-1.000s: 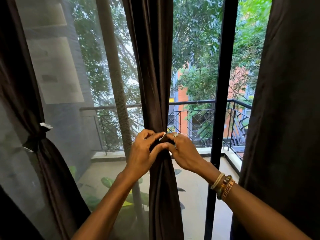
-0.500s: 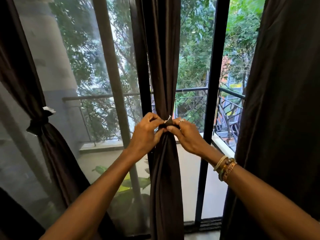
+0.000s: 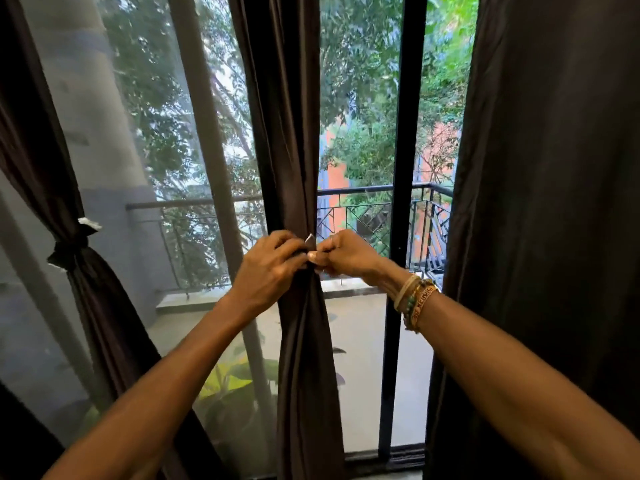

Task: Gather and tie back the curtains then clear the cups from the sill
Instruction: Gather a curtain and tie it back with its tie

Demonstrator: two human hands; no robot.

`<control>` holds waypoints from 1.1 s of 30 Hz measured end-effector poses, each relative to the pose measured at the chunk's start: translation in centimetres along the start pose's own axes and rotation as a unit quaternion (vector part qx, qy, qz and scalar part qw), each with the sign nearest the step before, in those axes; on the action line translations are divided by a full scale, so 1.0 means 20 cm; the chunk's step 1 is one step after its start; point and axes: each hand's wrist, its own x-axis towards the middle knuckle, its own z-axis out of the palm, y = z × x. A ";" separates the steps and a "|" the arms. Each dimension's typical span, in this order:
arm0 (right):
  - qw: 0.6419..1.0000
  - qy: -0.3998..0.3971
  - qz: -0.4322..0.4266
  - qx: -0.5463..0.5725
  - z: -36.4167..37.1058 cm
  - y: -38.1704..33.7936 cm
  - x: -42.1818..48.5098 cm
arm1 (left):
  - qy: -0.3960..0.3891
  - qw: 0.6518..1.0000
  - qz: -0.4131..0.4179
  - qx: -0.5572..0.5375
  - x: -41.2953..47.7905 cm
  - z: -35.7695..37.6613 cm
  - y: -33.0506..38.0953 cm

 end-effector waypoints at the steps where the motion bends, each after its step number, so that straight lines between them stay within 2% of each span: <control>1: 1.000 0.013 0.012 0.018 -0.01 0.01 0.01 | -0.026 1.000 -0.009 -0.009 0.02 0.00 0.00; 5: 0.995 0.098 -0.016 0.022 -0.01 0.04 0.00 | -0.115 0.993 -0.034 -0.003 0.09 -0.03 0.01; 9: 0.961 0.210 -0.145 -0.108 0.06 0.10 -0.04 | -0.187 0.979 -0.082 0.007 0.15 -0.05 0.01; 11: 0.936 0.229 -0.202 -0.175 0.07 0.13 -0.05 | -0.210 0.972 -0.105 -0.019 0.17 -0.07 0.02; 14: 0.912 0.249 -0.239 -0.220 0.07 0.16 -0.04 | -0.202 0.970 -0.132 -0.029 0.18 -0.10 0.05; 16: 0.906 0.250 -0.251 -0.231 0.08 0.17 -0.04 | -0.206 0.966 -0.149 -0.042 0.19 -0.12 0.08; 19: 0.940 0.231 -0.225 -0.108 0.07 0.14 -0.06 | -0.200 0.962 -0.179 -0.049 0.18 -0.13 0.11; 21: 0.964 0.184 -0.186 -0.048 0.05 0.13 -0.05 | -0.185 0.967 -0.176 0.001 0.14 -0.13 0.13; 23: 0.977 0.117 -0.165 -0.074 0.04 0.11 -0.04 | -0.154 0.974 -0.156 0.057 0.09 -0.11 0.15; 25: 0.976 0.097 -0.163 -0.110 0.03 0.10 -0.03 | -0.137 0.977 -0.128 0.105 0.05 -0.08 0.16; 29: 0.965 0.185 -0.168 -0.075 0.05 0.10 -0.04 | -0.142 0.969 -0.093 0.179 0.03 -0.05 0.17; 31: 0.943 0.221 -0.221 -0.118 0.06 0.11 -0.06 | -0.146 0.967 -0.094 0.186 0.03 -0.05 0.18; 33: 0.913 0.208 -0.293 -0.191 0.07 0.15 -0.06 | -0.140 0.969 -0.108 0.171 0.03 -0.06 0.18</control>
